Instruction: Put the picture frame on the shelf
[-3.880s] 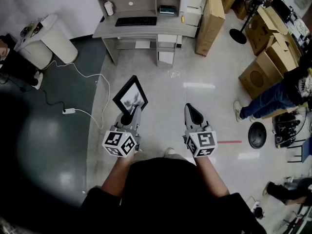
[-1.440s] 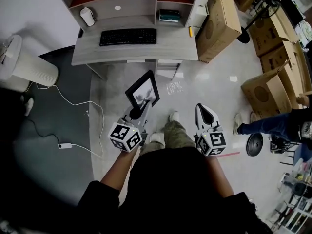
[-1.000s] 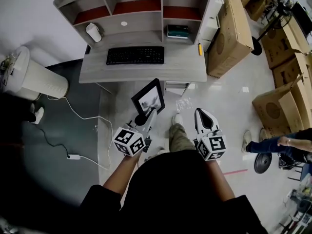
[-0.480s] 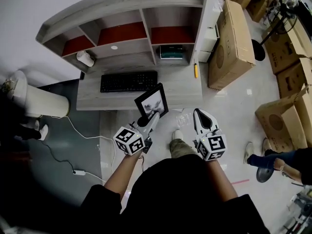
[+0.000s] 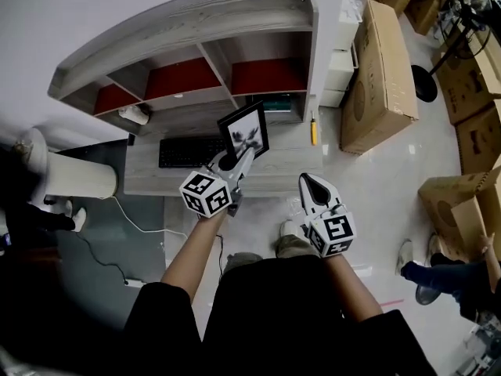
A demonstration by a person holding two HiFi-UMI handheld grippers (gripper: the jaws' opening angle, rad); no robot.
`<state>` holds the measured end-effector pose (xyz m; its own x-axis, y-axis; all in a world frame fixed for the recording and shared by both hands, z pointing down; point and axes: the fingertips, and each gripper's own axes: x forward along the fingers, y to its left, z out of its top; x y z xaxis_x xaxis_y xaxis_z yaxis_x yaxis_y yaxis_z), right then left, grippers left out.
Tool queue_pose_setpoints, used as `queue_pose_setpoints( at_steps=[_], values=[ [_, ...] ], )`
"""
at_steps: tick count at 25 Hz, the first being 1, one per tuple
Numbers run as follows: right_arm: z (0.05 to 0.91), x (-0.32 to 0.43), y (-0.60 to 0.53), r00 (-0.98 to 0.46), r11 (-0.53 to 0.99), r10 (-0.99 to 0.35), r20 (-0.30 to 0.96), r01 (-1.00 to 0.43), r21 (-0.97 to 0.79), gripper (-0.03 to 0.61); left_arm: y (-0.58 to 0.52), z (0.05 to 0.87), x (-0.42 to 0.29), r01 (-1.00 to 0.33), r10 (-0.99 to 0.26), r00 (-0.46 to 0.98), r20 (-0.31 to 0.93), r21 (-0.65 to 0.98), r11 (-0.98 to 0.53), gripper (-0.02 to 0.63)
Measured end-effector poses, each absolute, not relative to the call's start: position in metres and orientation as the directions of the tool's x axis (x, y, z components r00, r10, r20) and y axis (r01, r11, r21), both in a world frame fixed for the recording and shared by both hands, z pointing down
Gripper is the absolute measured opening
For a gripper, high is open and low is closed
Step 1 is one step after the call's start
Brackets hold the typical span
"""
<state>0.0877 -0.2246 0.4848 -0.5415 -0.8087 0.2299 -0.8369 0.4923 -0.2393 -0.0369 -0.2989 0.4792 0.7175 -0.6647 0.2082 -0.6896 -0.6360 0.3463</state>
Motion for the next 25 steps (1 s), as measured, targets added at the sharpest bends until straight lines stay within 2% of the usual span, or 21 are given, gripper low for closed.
queue_pose_setpoints(
  at_steps=[11, 25],
  values=[
    [0.480, 0.083, -0.262, -0.554, 0.503, -0.806, 0.208, -0.827, -0.252, 0.012, -0.422, 0.456, -0.030, -0.697, -0.689, 0.704, 0.170, 0.350, -0.626, 0.026],
    [0.492, 0.073, -0.302, -0.544, 0.486, -0.807, 0.230, -0.833, -0.265, 0.012, -0.501, 0.496, -0.019, -0.732, -0.710, 0.671, 0.214, 0.344, -0.588, 0.026]
  ],
)
